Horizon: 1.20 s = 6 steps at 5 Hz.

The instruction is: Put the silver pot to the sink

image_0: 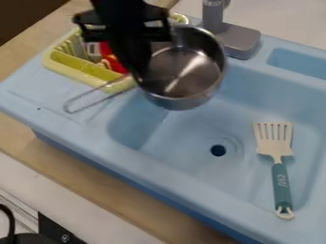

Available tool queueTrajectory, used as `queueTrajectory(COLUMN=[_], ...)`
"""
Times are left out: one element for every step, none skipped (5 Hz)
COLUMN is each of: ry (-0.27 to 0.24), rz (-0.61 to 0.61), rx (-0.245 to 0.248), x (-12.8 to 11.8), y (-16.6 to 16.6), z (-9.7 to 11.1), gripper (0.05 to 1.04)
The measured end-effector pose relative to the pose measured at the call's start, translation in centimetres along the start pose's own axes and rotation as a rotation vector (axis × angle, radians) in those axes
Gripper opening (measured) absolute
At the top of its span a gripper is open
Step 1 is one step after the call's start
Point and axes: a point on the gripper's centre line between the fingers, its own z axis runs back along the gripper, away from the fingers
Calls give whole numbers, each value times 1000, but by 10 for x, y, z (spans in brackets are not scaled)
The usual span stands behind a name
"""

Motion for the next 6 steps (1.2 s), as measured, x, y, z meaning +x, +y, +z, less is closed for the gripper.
queueTrajectory(ry=[9, 24, 14, -11, -26, -34], rz=[-66, -92, -118, -115, -81, -21], rx=[-41, -41, -46, -50, -63, -49], x=[2, 5, 15, 20, 20, 21], y=[-16, -24, -29, -33, -36, -38], z=[-12, -26, -37, -43, -45, -46], gripper=[58, 58, 58, 58, 58, 58])
